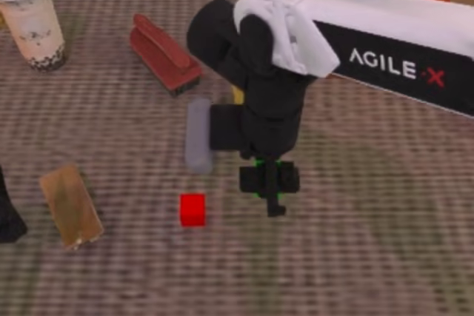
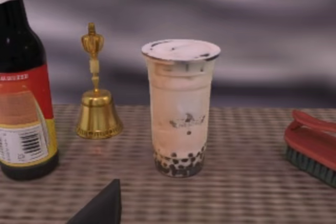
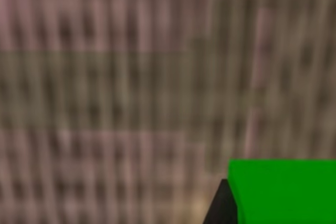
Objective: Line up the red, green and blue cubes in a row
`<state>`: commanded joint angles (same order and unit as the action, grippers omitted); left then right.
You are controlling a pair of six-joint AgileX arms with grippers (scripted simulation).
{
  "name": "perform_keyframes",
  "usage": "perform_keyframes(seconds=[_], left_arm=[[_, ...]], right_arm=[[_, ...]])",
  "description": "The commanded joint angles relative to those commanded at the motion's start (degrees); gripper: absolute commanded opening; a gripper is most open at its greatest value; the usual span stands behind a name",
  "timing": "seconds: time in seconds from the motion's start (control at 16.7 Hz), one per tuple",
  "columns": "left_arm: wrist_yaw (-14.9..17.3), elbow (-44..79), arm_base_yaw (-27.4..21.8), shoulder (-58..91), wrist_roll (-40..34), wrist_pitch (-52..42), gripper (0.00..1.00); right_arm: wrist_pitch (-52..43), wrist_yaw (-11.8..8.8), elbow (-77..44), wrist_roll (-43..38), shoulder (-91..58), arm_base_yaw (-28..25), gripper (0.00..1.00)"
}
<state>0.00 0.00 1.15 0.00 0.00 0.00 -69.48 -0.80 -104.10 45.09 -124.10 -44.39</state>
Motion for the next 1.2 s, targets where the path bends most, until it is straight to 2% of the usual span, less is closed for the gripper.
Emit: perform_keyframes(seconds=[0.36,0.66,1.2], left_arm=[[0.0,0.0,0.0,0.0,0.0,0.0,1.0],[0.0,0.0,0.0,0.0,0.0,0.0,1.0],[0.0,0.0,0.0,0.0,0.0,0.0,1.0]], right_arm=[[11.1,0.0,8.8,0.0,-2.2,-0.2,0.0],[12.0,0.0,9.6,0.0,-2.4,-0.2,0.0],[12.0,0.0,9.6,0.0,-2.4,-0.2,0.68]])
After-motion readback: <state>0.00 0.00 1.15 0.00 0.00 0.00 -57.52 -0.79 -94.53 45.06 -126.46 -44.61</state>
